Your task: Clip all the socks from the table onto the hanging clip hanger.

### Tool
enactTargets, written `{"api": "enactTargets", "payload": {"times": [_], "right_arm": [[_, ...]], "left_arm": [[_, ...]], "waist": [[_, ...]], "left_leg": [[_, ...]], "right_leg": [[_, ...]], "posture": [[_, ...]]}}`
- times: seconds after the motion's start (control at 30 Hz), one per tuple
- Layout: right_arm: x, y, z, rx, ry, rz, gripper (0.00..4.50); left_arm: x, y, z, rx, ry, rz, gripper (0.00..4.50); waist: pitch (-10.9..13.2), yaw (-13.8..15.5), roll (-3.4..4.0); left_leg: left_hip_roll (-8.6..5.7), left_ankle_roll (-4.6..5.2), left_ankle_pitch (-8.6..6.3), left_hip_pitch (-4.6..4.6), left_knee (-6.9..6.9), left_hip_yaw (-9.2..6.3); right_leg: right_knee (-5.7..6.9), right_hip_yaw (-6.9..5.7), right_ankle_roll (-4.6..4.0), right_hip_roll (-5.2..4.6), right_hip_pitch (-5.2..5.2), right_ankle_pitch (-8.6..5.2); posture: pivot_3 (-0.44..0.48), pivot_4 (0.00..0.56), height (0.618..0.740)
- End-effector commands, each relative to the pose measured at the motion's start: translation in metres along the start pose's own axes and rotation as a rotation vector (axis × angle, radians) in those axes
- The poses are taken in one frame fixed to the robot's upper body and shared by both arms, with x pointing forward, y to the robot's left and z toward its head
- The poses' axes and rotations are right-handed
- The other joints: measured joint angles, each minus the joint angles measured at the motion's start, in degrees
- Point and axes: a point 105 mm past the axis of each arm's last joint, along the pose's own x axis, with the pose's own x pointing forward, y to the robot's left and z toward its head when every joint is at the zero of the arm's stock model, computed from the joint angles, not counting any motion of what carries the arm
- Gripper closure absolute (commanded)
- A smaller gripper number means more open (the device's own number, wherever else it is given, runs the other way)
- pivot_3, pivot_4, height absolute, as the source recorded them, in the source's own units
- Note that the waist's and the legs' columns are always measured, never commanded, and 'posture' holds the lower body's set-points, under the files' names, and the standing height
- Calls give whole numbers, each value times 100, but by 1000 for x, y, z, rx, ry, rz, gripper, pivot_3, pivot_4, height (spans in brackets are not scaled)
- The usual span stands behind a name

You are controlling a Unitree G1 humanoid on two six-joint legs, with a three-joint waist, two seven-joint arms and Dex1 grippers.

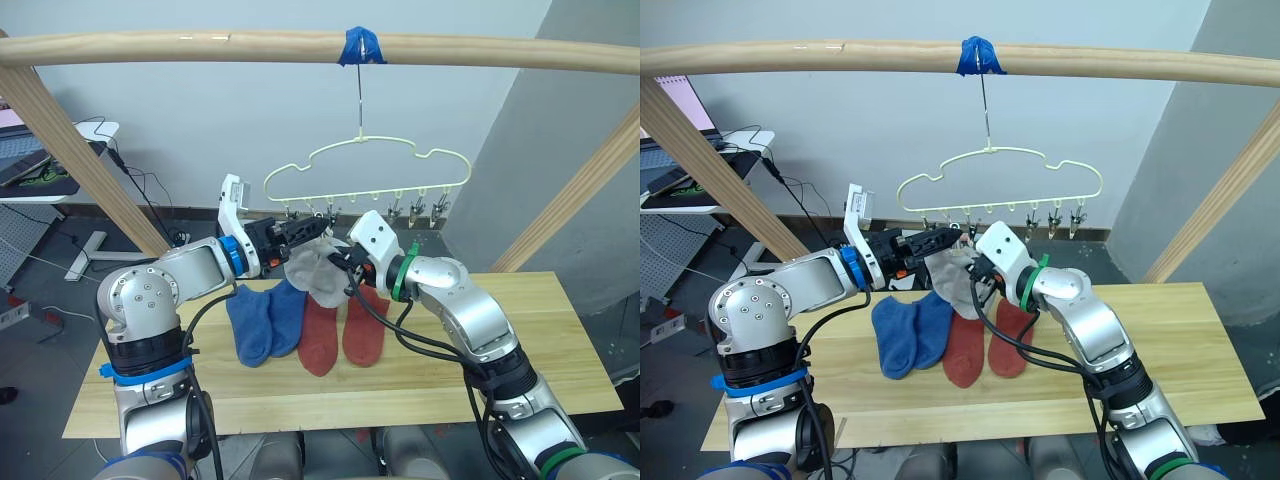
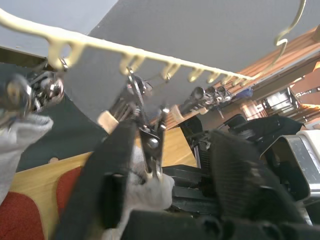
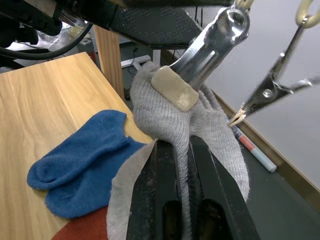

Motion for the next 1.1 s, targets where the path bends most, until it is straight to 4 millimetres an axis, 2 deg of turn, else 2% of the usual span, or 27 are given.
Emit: {"api": "enactTargets", "payload": {"times": [0.03,0.07,0.23,0.33,0.43,0.67,0.73,0.87,1.0,1.1], "right_arm": [[-1,-2,17,-33,-59,-2,4500],[0,-2,16,-33,-59,-1,4500],[2,1,13,-39,-58,11,4500],[4,8,7,4,-47,57,3661],[2,8,-1,13,-31,61,2596],[-12,6,-17,32,12,61,163],[-20,3,-23,30,30,54,71],[-52,-8,-27,4,46,32,71],[-76,-8,-4,78,-82,51,71],[-86,-4,4,82,-118,73,71]], "left_arm": [[-2,-6,7,27,-30,-16,410],[-3,-6,7,32,-27,-17,89],[-8,-7,5,59,-14,-21,89],[-16,-4,1,125,15,3,64],[-21,-4,-4,182,37,6,64],[-18,0,-13,279,55,19,64],[-16,-2,-15,304,49,5,64],[-9,1,-14,425,-40,55,64],[-6,-2,-21,521,-88,57,64],[-5,-7,-26,545,-132,34,64]], "waist": [[0,1,0],[0,1,0],[0,-3,0],[0,-9,0],[0,-5,0],[0,11,0],[0,6,0],[0,12,0],[0,-7,0],[0,-16,0]], "left_leg": [[0,0,0,0,0,0],[0,0,0,0,0,0],[0,0,0,0,0,0],[1,0,0,0,-1,0],[1,0,0,0,-1,0],[0,0,0,-3,1,2],[0,0,0,-3,1,3],[-1,0,0,-9,1,4],[-1,1,0,-11,1,6],[4,2,-1,-10,2,6]], "right_leg": [[0,0,0,0,0,0],[0,0,0,0,0,0],[0,0,0,0,0,0],[1,1,0,1,-1,0],[1,0,-3,0,-2,1],[-1,1,2,-1,-1,-2],[-1,1,1,0,-2,-2],[-6,2,1,-2,-3,-3],[-6,3,2,-2,-5,-3],[-4,3,2,3,-5,-4]], "posture": [[-86,139,740],[-85,140,740],[-85,142,740],[-83,145,740],[-86,146,740],[-97,150,740],[-107,151,740],[-124,157,740],[-133,162,740],[-136,161,740]]}}
